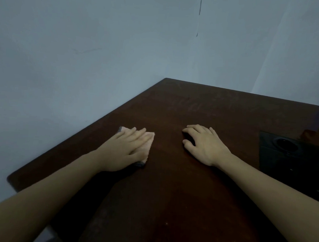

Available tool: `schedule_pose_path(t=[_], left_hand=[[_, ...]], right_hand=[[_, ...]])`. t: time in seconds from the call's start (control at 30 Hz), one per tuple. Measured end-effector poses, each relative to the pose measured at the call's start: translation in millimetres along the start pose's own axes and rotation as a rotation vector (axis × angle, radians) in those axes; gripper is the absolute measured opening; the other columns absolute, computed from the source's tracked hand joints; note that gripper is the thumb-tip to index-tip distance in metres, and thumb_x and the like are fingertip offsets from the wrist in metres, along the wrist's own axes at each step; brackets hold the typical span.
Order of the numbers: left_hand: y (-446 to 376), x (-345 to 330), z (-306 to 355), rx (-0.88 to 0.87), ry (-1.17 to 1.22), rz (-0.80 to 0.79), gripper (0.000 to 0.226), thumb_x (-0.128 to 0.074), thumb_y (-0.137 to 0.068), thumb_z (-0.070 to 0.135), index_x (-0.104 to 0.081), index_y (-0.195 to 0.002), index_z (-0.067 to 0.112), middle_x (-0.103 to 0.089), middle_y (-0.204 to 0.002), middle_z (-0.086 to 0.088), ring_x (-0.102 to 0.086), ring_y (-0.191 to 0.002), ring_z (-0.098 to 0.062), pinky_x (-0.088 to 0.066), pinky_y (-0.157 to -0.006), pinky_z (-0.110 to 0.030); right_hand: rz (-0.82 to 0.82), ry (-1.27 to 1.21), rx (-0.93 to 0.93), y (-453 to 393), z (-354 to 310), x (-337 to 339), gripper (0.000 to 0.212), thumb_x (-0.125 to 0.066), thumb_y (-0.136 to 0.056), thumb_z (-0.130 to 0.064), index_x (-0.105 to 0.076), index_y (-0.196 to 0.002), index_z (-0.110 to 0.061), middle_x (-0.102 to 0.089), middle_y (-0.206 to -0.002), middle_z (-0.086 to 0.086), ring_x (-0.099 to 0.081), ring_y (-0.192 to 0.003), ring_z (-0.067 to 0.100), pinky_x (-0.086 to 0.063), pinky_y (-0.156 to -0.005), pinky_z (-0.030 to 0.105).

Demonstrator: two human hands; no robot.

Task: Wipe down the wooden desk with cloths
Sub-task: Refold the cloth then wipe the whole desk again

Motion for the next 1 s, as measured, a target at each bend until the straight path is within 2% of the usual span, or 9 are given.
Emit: schedule_pose_path(t=[0.1,0.2,0.23,0.43,0.53,0.63,0.77,0.9,1.0], left_hand=[[11.6,0.7,-37.2,0.087,0.016,0.003,0.067,-0.004,-0.094,0.075,0.01,-0.155,0.051,0.012,-0.165,0.016,0.01,-0.153,-0.012,0.007,-0.12,-0.032],[1.7,2.5,-81.0,0.236,-0.016,0.003,0.103,0.023,-0.066,0.09,0.011,-0.157,0.044,0.005,-0.169,0.008,0.003,-0.157,-0.022,0.002,-0.124,-0.043],[-5.1,1.5,-90.4,0.273,-0.031,-0.001,0.107,0.025,-0.064,0.091,0.012,-0.158,0.042,0.005,-0.17,0.005,0.001,-0.157,-0.024,0.0,-0.125,-0.046],[-37.0,5.5,-93.7,0.444,-0.007,0.007,0.067,-0.008,-0.102,0.064,0.007,-0.161,0.036,0.004,-0.171,0.0,-0.001,-0.157,-0.028,-0.004,-0.125,-0.052],[-30.3,8.2,-66.4,0.39,0.015,-0.004,0.065,-0.01,-0.104,0.061,0.007,-0.161,0.036,0.004,-0.171,0.001,0.001,-0.157,-0.028,-0.003,-0.126,-0.05],[-8.6,5.3,-24.7,0.219,-0.04,-0.005,0.069,-0.004,-0.1,0.065,0.01,-0.161,0.036,0.006,-0.171,0.003,0.003,-0.157,-0.025,-0.001,-0.126,-0.047],[33.7,-1.6,3.8,0.044,-0.007,-0.009,0.063,-0.01,-0.099,0.067,0.017,-0.153,0.049,0.018,-0.164,0.017,0.017,-0.153,-0.011,0.011,-0.12,-0.03],[41.9,-2.4,-26.6,0.097,0.021,-0.006,0.06,-0.01,-0.097,0.071,0.015,-0.149,0.055,0.017,-0.163,0.019,0.018,-0.149,-0.007,0.011,-0.116,-0.026],[26.1,-0.9,-70.6,0.24,-0.009,-0.002,0.089,0.015,-0.073,0.087,0.016,-0.153,0.049,0.007,-0.169,0.011,0.005,-0.156,-0.019,0.004,-0.124,-0.041]], right_hand=[[0.004,0.006,-0.003,-0.8,0.8,0.7,0.054,-0.035,-0.105,-0.05,-0.035,-0.154,-0.03,-0.028,-0.163,-0.006,-0.019,-0.153,0.019,-0.009,-0.126,0.051],[0.011,0.009,-0.004,-1.9,0.3,1.0,0.053,-0.036,-0.104,-0.05,-0.036,-0.154,-0.03,-0.029,-0.163,-0.006,-0.021,-0.152,0.019,-0.01,-0.126,0.051],[0.01,0.006,-0.003,-1.9,0.1,0.9,0.053,-0.036,-0.104,-0.05,-0.037,-0.153,-0.03,-0.029,-0.162,-0.006,-0.021,-0.152,0.019,-0.01,-0.125,0.051],[0.02,0.009,-0.004,-3.3,0.4,1.1,0.053,-0.037,-0.103,-0.051,-0.039,-0.152,-0.03,-0.032,-0.161,-0.005,-0.025,-0.15,0.019,-0.014,-0.125,0.051],[0.019,0.007,-0.006,-1.9,-0.2,1.5,0.053,-0.036,-0.104,-0.05,-0.038,-0.152,-0.03,-0.032,-0.161,-0.005,-0.025,-0.15,0.019,-0.013,-0.125,0.051],[0.018,0.009,-0.005,-1.0,-0.2,1.6,0.053,-0.036,-0.104,-0.05,-0.038,-0.153,-0.03,-0.031,-0.162,-0.005,-0.024,-0.151,0.019,-0.012,-0.125,0.051],[0.012,0.021,-0.006,-0.2,0.6,0.9,0.054,-0.035,-0.105,-0.05,-0.036,-0.154,-0.03,-0.029,-0.163,-0.005,-0.022,-0.152,0.02,-0.012,-0.125,0.051],[0.015,0.029,-0.003,-0.2,1.6,0.1,0.054,-0.035,-0.105,-0.05,-0.036,-0.154,-0.03,-0.028,-0.164,-0.005,-0.021,-0.152,0.02,-0.011,-0.125,0.05],[0.02,0.018,-0.004,-0.6,1.8,0.4,0.054,-0.035,-0.104,-0.05,-0.037,-0.154,-0.03,-0.029,-0.164,-0.005,-0.022,-0.152,0.019,-0.011,-0.125,0.05]])
Point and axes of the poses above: each hand's wrist, its own y-axis away from the middle knuckle, its own x-axis out of the back of the hand, z = x × y, the point moved 6 cm from there along -y, towards the middle knuckle
